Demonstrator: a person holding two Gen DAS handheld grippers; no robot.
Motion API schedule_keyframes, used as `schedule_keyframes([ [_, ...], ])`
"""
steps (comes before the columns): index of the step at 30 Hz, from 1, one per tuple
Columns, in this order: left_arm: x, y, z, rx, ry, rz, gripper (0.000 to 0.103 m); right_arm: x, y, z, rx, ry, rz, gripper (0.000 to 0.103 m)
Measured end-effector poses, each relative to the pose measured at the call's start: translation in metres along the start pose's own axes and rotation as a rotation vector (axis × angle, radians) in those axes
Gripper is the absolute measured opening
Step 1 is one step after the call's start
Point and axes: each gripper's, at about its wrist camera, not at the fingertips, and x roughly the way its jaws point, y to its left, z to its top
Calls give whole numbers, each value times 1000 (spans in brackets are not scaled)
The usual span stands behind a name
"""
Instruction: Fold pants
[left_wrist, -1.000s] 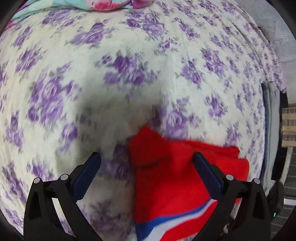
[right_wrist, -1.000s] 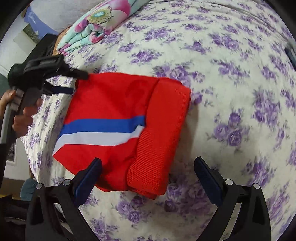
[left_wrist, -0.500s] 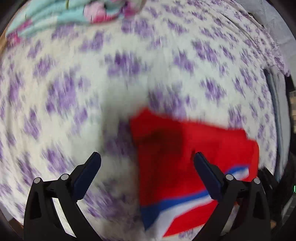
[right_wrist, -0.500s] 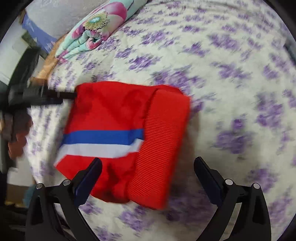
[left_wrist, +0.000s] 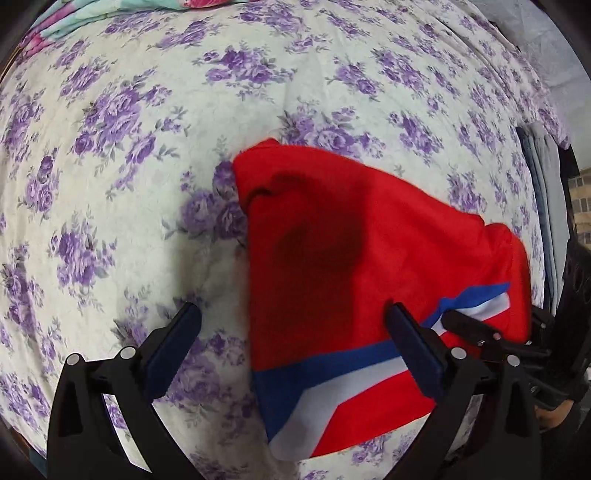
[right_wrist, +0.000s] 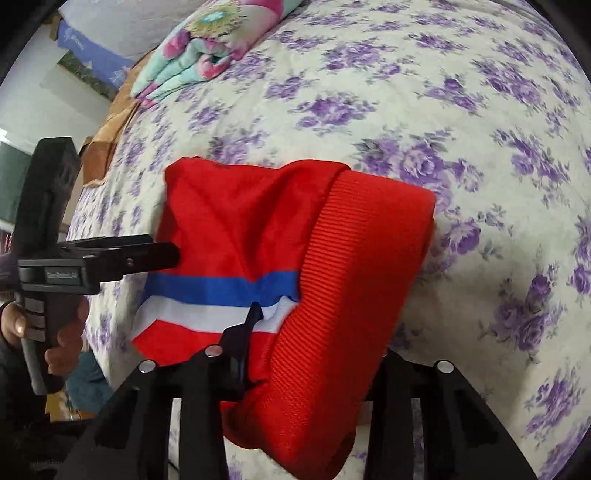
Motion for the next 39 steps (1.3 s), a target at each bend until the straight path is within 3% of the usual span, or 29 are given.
schedule_keyframes([
  [4, -7, 6, -8, 13, -12, -16, 98, -26, -10, -10, 9, -49, 56, 32],
  [10, -10, -1, -11, 27, -10, -62, 98, -50, -47, -25, 79, -79, 2, 32],
  [12, -3, -19, -10, 61, 6, -87, 98, -45, -49, -28, 81, -63, 1, 35],
  [15, 16, -39, -4, 89, 54, -112, 97, -35, -50, -30, 92, -51, -46, 56],
  [16, 25, -46, -2, 100, 79, -123, 93, -32, -47, -30, 81, -38, -68, 62],
  [19, 29, -62, 1, 162, 79, -108, 83, -34, -43, -34, 49, -41, -113, 64],
  [20, 28, -63, 1, 174, 79, -125, 72, -35, -44, -34, 57, -43, -122, 69],
  [23, 25, -67, 2, 188, 74, -173, 52, -34, -54, -36, 97, -47, -134, 77],
  [24, 24, -68, 1, 194, 70, -182, 49, -32, -56, -37, 114, -45, -123, 75],
  [25, 23, -69, 0, 202, 61, -186, 44, -29, -56, -36, 127, -43, -111, 48],
  [26, 21, -69, 0, 202, 54, -186, 40, -26, -51, -36, 124, -44, -74, 39],
  [28, 18, -69, -1, 194, 40, -185, 33, -26, -41, -33, 104, -50, -89, 35],
  [31, 3, -70, 3, 180, 18, -197, 22, -44, -31, -26, 84, -82, -34, 33],
  [34, -29, -77, 18, 196, -56, -205, 22, -67, -21, -10, 25, -131, -15, 33],
  [39, -93, -86, 82, 221, -212, -204, 22, -112, -9, 61, -74, -262, -38, 33],
])
